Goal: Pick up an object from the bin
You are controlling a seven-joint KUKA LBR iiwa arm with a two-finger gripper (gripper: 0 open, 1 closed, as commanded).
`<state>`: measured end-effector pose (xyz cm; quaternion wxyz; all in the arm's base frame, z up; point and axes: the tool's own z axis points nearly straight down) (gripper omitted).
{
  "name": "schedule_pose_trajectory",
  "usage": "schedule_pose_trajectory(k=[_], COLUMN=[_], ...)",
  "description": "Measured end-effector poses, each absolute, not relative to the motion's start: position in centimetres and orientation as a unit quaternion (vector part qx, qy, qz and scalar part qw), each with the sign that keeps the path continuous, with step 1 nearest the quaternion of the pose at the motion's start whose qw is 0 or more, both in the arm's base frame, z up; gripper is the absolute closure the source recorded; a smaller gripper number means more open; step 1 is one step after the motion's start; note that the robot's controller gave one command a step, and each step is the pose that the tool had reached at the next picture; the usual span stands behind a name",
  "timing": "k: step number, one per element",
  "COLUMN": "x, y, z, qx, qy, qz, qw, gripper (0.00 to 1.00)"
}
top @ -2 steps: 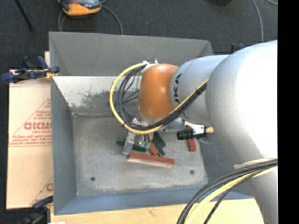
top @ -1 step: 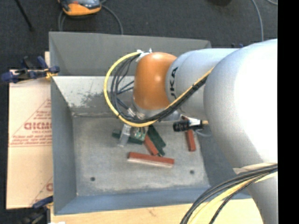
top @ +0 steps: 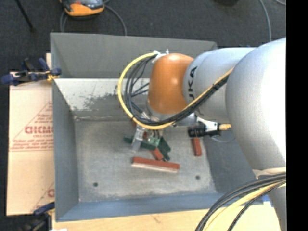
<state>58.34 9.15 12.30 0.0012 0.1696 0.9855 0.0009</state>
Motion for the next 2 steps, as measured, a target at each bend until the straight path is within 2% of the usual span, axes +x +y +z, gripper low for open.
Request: schedule_pose_trajectory(k=[1, 2], x=[58.2, 58.5], y=[10.9, 11.4], z=[17.8, 20.1], qx=[0.167, 0.164], qy=[0.986, 0.986], qz=[-0.001, 0.002], qw=[-0.001, 0.005], gripper=[1.00, 1.00])
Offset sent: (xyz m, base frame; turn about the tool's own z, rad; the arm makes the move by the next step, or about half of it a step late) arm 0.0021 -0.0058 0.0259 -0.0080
